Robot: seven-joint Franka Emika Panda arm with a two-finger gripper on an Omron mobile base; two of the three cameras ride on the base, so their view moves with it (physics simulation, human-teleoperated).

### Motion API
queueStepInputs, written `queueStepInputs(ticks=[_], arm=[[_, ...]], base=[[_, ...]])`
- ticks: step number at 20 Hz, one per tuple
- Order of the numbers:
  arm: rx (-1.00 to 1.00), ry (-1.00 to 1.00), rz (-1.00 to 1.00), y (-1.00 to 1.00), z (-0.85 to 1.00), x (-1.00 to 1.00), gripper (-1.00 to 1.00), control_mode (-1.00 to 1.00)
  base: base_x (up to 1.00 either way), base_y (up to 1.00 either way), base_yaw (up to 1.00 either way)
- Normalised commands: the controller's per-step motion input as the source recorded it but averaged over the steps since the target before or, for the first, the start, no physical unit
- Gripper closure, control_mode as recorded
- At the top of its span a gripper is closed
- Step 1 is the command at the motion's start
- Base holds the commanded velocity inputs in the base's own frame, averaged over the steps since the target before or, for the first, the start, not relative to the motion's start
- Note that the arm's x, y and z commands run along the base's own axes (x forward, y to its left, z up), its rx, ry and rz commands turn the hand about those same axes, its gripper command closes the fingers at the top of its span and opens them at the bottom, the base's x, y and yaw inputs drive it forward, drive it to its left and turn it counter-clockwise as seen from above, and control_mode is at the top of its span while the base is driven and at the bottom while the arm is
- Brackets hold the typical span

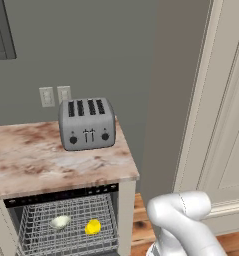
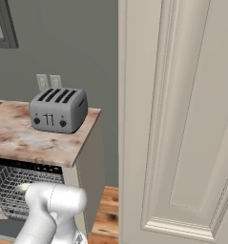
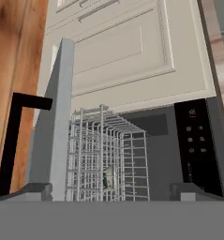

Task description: Pick up the cup and bowl from the counter, place them in the dishwasher, and close the dishwasher door.

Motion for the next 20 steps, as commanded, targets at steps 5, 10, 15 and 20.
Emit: queueStepInputs(ticks=[5, 10, 15, 20], arm=[[0.00, -0.10, 0.00, -0.01, -0.40, -0.14, -1.00, -1.00], [0.00, -0.08, -0.01, -0.03, -0.37, 0.00, -1.00, -1.00], [0.00, -0.05, -0.01, 0.00, -0.47, 0.00, -1.00, -1.00], [0.00, -0.02, -0.02, 0.00, -0.47, 0.01, -1.00, -1.00]], base=[[0.00, 0.00, 0.00], [0.00, 0.00, 0.00], [0.00, 0.00, 0.00], [0.00, 0.00, 0.00]])
